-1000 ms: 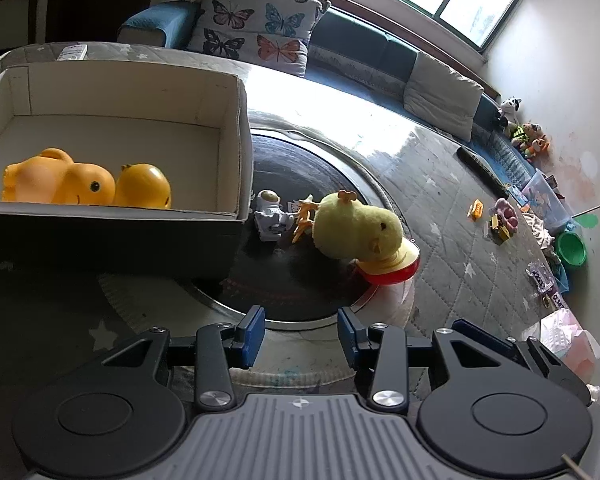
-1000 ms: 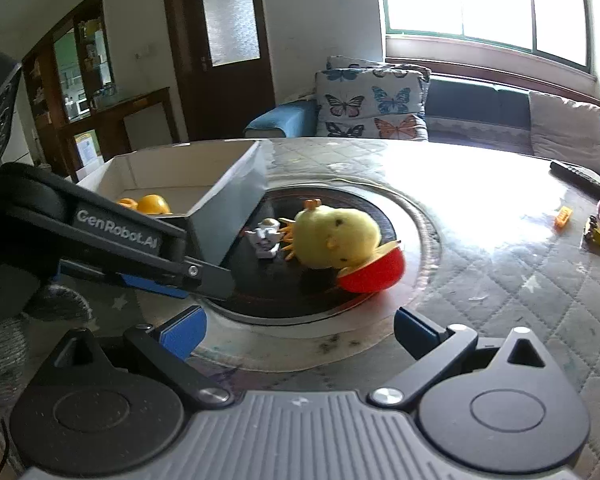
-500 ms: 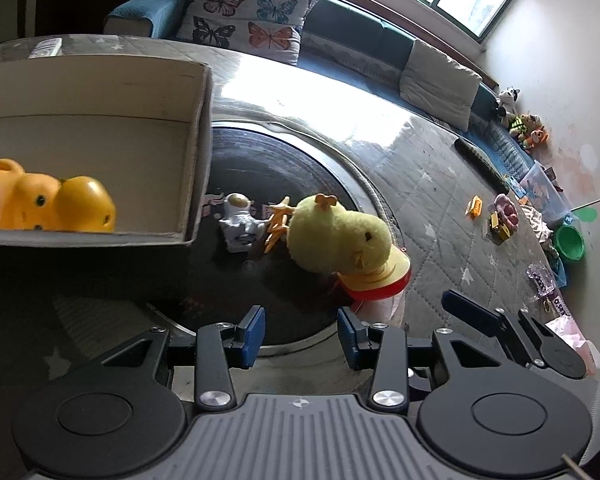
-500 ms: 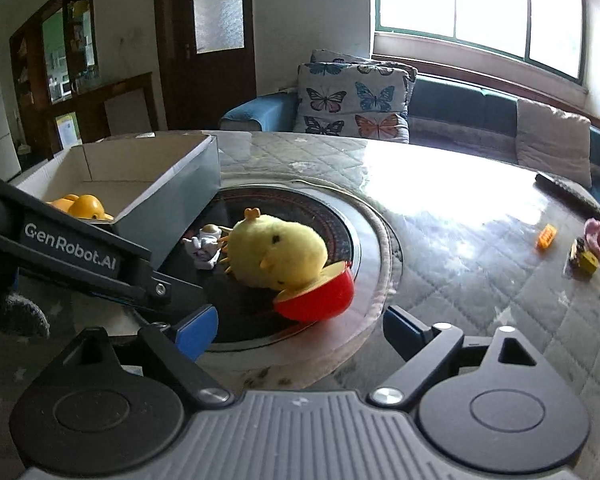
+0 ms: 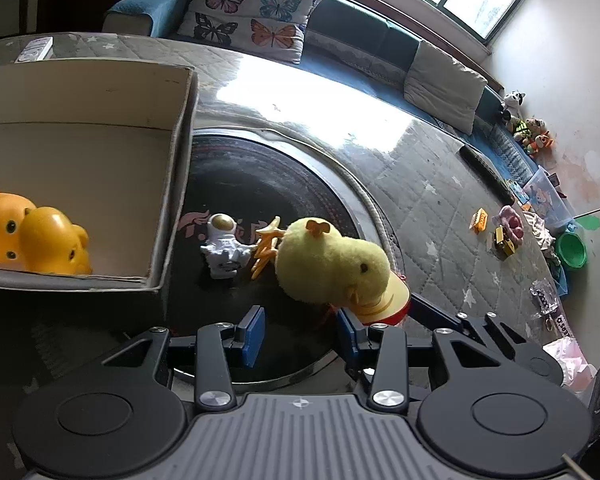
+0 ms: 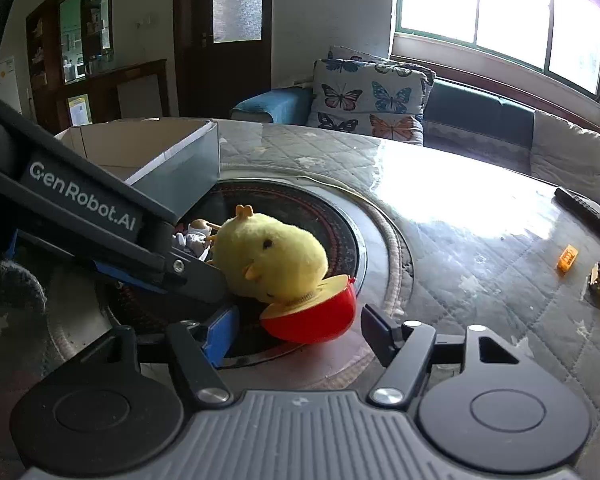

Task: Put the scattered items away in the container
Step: 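Move both grippers toward the yellow chick on the red base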

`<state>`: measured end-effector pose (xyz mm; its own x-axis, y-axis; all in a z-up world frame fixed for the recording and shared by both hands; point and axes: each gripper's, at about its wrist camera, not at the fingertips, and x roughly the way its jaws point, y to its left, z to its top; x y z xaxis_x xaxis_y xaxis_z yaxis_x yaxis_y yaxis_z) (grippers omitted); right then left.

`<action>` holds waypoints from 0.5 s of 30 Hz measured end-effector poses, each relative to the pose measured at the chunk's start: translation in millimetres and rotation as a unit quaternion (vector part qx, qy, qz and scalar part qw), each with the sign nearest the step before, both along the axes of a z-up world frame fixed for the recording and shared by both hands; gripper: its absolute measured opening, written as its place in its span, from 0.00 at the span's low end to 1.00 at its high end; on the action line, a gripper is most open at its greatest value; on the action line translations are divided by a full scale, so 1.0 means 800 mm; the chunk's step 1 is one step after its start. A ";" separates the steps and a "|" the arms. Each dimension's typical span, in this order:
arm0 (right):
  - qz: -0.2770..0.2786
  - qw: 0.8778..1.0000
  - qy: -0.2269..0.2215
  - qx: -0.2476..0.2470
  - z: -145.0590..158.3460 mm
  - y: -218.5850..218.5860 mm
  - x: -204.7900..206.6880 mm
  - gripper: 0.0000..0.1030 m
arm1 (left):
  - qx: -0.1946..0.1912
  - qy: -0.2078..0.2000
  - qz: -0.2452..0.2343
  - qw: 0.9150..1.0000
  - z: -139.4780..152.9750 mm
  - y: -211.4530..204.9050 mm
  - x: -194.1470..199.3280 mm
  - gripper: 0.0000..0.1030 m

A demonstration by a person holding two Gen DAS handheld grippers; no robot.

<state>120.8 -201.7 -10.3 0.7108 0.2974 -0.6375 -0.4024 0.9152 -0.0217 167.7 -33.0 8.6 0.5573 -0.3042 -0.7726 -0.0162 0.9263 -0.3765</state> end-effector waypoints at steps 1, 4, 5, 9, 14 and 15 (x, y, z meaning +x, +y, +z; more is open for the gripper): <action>0.000 1.000 0.000 0.000 -0.001 0.000 0.001 0.62 | -0.001 0.001 -0.001 1.000 0.000 -0.001 0.001 0.41; 0.000 1.000 0.002 0.002 -0.003 0.000 0.003 0.57 | -0.006 0.003 -0.002 1.000 -0.001 -0.004 0.004 0.41; 0.000 1.000 0.003 0.003 -0.003 -0.001 0.003 0.57 | -0.006 0.003 -0.002 1.000 0.000 -0.004 0.004 0.41; -0.003 1.000 0.000 0.005 -0.002 -0.004 0.006 0.57 | -0.009 0.004 0.000 1.000 0.000 -0.006 0.007 0.41; 0.006 1.000 -0.005 -0.003 -0.001 0.000 0.008 0.57 | -0.011 0.004 0.004 1.000 0.001 -0.004 0.010 0.41; 0.007 1.000 -0.005 -0.005 -0.001 0.001 0.008 0.56 | -0.012 0.004 0.005 1.000 0.001 -0.004 0.010 0.41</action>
<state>127.6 -201.0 -11.4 0.7135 0.3002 -0.6330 -0.4142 0.9095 -0.0355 175.8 -35.9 9.3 0.5537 -0.3164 -0.7703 -0.0295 0.9170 -0.3978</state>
